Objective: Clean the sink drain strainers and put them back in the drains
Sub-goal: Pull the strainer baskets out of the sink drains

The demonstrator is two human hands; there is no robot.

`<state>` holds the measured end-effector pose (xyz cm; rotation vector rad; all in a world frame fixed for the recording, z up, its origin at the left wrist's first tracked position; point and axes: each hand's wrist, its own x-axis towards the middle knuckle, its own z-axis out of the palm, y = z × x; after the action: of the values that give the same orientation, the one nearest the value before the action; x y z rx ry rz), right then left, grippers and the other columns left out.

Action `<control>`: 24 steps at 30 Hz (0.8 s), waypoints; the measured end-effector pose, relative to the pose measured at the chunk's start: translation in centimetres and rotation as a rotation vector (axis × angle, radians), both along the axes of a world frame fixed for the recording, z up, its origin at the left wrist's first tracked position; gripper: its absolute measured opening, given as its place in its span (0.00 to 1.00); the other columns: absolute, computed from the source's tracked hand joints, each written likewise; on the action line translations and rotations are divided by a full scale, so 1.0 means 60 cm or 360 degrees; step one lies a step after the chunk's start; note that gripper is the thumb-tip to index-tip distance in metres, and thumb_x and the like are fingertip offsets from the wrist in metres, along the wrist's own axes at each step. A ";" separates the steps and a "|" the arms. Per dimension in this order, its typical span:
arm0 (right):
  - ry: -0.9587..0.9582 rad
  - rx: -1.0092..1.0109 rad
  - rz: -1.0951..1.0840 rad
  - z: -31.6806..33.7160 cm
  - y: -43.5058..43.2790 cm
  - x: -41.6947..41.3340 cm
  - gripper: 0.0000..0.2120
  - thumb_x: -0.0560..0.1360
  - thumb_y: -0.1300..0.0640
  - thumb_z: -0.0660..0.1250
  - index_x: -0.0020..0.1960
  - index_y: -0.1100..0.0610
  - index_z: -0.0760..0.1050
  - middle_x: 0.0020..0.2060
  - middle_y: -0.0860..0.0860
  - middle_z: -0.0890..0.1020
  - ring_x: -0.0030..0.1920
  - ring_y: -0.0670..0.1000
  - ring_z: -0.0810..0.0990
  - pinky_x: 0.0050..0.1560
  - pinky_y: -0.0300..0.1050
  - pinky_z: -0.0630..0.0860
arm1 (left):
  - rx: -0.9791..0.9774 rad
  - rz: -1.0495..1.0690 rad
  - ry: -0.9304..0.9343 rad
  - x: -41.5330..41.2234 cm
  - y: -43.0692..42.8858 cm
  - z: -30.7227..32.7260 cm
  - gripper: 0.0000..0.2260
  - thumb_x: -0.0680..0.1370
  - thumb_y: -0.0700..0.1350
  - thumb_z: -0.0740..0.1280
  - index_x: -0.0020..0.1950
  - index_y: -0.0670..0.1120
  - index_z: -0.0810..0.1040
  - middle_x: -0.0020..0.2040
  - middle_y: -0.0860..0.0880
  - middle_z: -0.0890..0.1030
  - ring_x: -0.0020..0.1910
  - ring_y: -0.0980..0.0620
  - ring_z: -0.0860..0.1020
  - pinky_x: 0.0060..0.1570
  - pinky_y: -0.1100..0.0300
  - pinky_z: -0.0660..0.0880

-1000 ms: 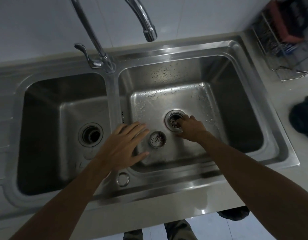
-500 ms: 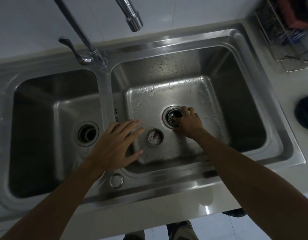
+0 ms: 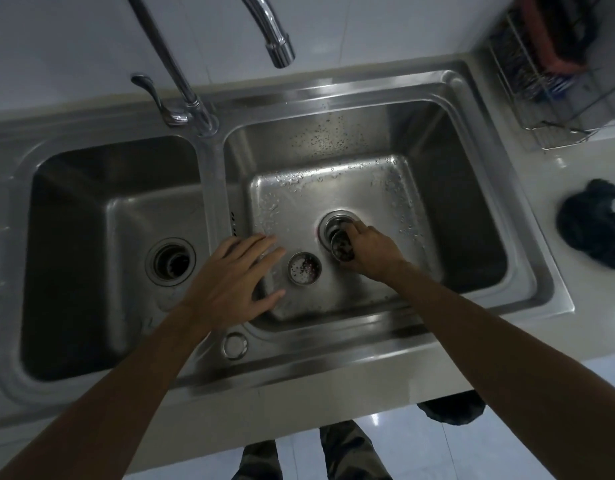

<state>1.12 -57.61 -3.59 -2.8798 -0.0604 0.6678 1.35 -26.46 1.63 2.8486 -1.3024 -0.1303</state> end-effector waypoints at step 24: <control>0.0193 -0.0102 0.0041 -0.010 0.025 -0.039 0.41 0.71 0.46 0.76 0.75 0.57 0.60 0.68 0.58 0.73 0.63 0.61 0.77 0.57 0.57 0.77 | 0.0011 0.0053 0.0030 -0.012 -0.005 0.006 0.33 0.82 0.66 0.55 0.78 0.45 0.70 0.79 0.44 0.69 0.76 0.44 0.70 0.78 0.45 0.62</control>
<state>-1.22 -56.12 -4.21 -2.8963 -0.0604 0.8627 0.62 -26.76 2.02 2.8662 -1.2530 -0.1616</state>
